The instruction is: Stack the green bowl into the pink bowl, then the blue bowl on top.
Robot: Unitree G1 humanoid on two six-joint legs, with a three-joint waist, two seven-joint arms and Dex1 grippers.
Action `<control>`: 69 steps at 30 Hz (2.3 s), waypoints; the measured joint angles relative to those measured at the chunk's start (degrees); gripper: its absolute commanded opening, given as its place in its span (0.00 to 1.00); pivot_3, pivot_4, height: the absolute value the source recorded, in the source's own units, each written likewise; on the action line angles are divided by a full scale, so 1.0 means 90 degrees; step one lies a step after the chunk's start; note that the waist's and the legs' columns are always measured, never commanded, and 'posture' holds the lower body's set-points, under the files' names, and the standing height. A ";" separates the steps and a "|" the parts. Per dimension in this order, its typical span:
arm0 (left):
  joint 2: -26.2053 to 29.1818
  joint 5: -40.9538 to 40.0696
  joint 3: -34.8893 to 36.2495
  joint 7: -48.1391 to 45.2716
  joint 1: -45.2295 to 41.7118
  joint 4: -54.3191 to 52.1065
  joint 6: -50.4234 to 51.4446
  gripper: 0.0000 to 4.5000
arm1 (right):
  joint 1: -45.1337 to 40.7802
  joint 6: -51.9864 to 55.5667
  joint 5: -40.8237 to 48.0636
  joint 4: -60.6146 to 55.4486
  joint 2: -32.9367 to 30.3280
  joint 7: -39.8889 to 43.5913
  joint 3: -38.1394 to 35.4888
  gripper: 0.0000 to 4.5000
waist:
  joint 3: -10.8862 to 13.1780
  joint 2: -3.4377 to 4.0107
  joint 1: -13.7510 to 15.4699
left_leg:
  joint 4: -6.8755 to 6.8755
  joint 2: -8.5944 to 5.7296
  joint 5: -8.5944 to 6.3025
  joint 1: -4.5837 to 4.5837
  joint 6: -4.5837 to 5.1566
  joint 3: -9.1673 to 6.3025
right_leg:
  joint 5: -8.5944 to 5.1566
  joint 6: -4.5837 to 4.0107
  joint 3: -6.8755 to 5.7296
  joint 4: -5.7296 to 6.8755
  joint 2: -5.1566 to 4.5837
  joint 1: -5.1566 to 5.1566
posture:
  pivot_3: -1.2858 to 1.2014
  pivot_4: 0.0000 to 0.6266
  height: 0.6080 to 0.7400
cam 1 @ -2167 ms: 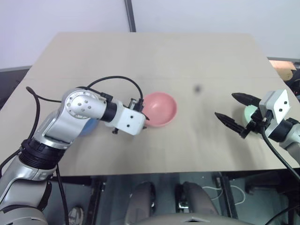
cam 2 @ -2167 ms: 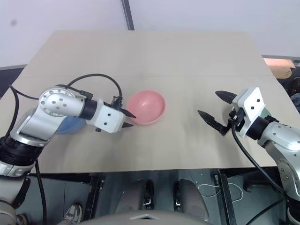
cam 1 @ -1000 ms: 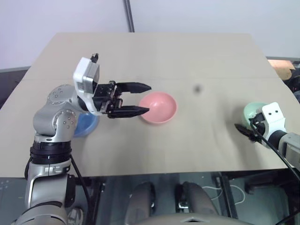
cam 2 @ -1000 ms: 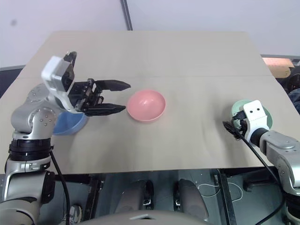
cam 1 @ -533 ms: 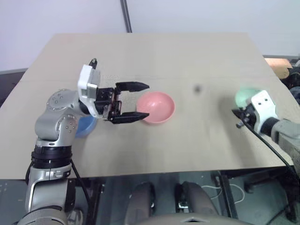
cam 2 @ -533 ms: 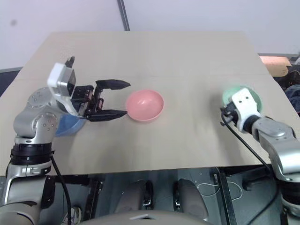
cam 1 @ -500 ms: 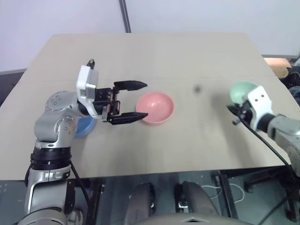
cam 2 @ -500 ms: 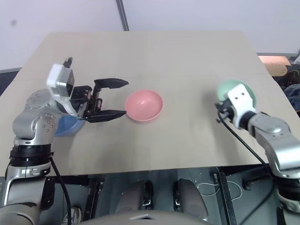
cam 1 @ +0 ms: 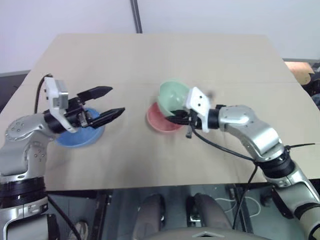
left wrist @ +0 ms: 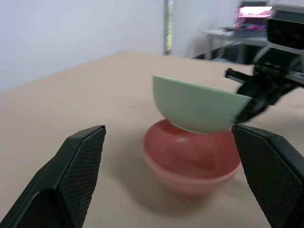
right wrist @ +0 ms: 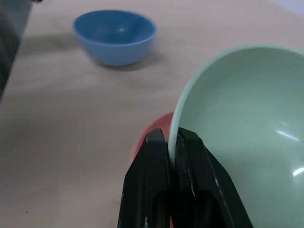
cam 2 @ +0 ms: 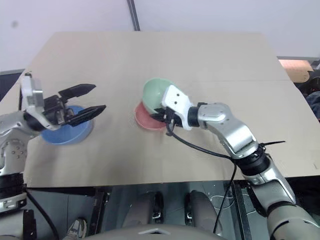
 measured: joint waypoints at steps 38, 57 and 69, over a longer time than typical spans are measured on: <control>0.2160 0.4205 -0.1296 0.3003 0.2338 -0.2923 0.3181 0.01 | 0.1443 -0.1068 0.1390 -0.1495 -0.0991 0.1244 -0.1829 0.89 | 0.0009 0.0010 0.0011 | -0.0026 0.0002 -0.0013 0.0010 0.0017 -0.0003 | -0.0003 -0.0008 -0.0005 -0.0003 -0.0010 -0.0002 | 0.52 0.24 1.00; 0.1487 0.2877 -0.2624 0.1091 -0.1183 -0.2545 0.1068 0.01 | 0.2056 -0.0948 0.1170 -0.1778 -0.1389 0.0541 -0.2075 0.89 | 0.0012 0.0003 0.0033 | -0.0017 -0.0004 -0.0010 0.0004 0.0013 -0.0005 | -0.0013 0.0015 -0.0009 -0.0002 -0.0002 0.0000 | 0.52 0.24 1.00; 0.0554 0.3191 -0.4044 -0.0607 -0.2553 -0.1007 -0.1542 0.61 | 0.2871 -0.0648 0.1174 -0.2510 -0.1707 -0.0102 -0.2612 0.89 | 0.0012 0.0004 0.0001 | -0.0011 -0.0005 0.0003 0.0004 -0.0007 -0.0002 | -0.0015 0.0020 -0.0003 0.0003 0.0006 0.0000 | 0.52 0.24 1.00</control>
